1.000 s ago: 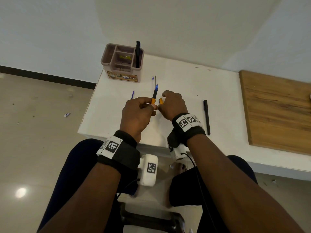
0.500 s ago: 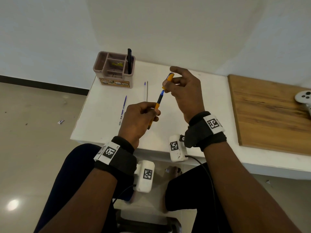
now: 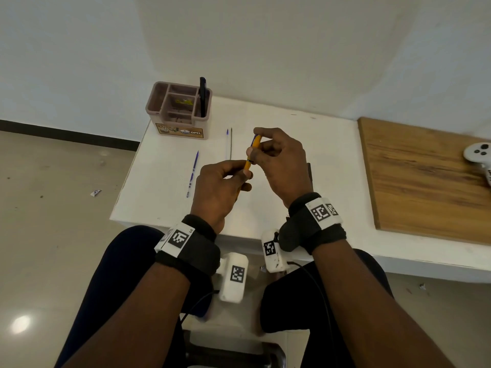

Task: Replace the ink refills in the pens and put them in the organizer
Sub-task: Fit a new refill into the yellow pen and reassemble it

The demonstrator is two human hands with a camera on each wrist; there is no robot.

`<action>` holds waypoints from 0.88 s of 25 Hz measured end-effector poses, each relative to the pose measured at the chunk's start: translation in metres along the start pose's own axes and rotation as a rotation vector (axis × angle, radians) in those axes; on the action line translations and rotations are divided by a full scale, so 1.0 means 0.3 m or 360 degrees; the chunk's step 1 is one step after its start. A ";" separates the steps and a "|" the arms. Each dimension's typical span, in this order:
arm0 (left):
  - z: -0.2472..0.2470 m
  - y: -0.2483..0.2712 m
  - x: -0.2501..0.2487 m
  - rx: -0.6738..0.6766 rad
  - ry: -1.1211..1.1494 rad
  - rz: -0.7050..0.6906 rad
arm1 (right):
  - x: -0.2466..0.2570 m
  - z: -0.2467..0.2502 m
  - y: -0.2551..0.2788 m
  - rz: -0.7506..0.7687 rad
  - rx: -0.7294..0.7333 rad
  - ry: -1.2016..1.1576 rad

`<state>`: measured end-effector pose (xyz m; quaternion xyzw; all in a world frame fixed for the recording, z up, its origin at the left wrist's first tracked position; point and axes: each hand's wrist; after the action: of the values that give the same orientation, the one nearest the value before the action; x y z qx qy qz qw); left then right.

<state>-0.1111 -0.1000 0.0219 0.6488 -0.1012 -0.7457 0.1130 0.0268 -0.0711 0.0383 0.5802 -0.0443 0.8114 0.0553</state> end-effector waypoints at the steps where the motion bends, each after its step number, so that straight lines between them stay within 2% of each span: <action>1: -0.002 -0.001 0.002 -0.0026 -0.0003 -0.0004 | -0.003 -0.010 0.005 0.0002 -0.0023 -0.0013; 4: 0.005 -0.005 -0.006 -0.0075 0.0010 -0.0015 | 0.001 -0.035 0.003 0.0053 -0.0060 -0.0011; 8: 0.025 -0.016 -0.023 -0.0081 0.0023 -0.0050 | 0.034 -0.052 -0.007 0.0109 0.0051 0.0153; 11: 0.038 -0.039 -0.033 -0.0245 0.0031 -0.0069 | 0.071 -0.066 -0.050 0.0196 0.0001 0.0202; 13: 0.064 -0.062 -0.041 -0.0416 0.0106 -0.0012 | 0.106 -0.088 -0.123 0.0300 -0.0075 0.0218; 15: 0.084 -0.079 -0.046 -0.0493 0.0145 0.0049 | 0.146 -0.119 -0.221 0.0418 -0.0150 0.0228; 19: 0.089 -0.088 -0.042 -0.0449 0.0105 0.0073 | 0.189 -0.208 -0.417 0.0619 -0.0199 0.0297; 22: 0.095 -0.108 -0.033 -0.0452 0.0131 0.0090 | 0.156 -0.292 -0.519 0.0672 -0.0088 0.0416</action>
<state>-0.1392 -0.0661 0.0254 0.6532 -0.0082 -0.7217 0.2287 -0.0484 0.0969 0.0554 0.4465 -0.1791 0.8716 -0.0943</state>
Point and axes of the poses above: each hand's wrist, its own y-axis away from the middle knuckle, its own z-axis out of the back of the hand, x = y × z, and after that the axes turned 2 degrees about -y, right-handed
